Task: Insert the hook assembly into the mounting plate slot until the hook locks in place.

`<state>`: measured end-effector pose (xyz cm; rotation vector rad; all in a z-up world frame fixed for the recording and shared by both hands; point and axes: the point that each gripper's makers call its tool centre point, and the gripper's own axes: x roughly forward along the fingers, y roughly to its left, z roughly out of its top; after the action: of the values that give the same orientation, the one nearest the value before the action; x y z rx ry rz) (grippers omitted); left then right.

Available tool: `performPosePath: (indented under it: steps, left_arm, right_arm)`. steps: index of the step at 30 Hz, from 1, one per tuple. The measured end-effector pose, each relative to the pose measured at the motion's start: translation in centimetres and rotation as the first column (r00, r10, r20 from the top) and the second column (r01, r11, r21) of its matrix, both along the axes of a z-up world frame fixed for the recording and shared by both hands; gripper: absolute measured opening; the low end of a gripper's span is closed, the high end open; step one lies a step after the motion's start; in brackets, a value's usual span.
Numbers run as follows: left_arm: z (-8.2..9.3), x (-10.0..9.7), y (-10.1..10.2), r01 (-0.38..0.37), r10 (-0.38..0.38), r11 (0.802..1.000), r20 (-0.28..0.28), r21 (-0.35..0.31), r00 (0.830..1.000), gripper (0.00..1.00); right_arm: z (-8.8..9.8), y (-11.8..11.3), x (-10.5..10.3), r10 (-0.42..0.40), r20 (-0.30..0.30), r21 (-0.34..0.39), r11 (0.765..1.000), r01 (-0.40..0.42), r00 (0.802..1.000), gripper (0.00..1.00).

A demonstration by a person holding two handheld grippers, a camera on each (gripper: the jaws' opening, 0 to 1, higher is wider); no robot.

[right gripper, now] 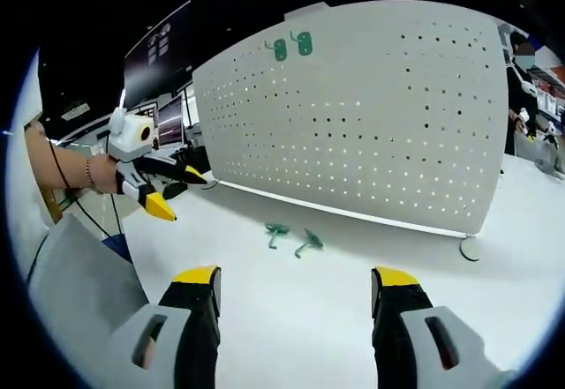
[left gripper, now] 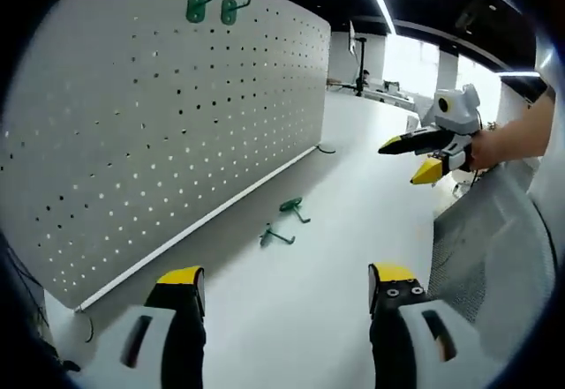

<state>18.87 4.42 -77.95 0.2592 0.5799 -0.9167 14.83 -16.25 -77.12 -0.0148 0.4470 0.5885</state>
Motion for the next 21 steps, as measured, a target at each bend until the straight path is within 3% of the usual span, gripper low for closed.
performPosePath:
  steps: [12,21]
  left_arm:
    - [-1.3,2.0,-0.5,0.105,-0.104,0.991,-0.013,0.088,0.994,0.77]
    - [-2.9,2.4,-1.1,0.178,-0.173,0.973,-0.047,0.149,0.984,0.77]
  right_arm:
    - [-0.2,0.0,-0.2,0.006,-0.009,-0.009,1.0,-0.006,1.0,0.67]
    - [-0.2,0.1,-0.4,0.016,-0.014,-0.015,1.0,-0.016,1.0,0.67]
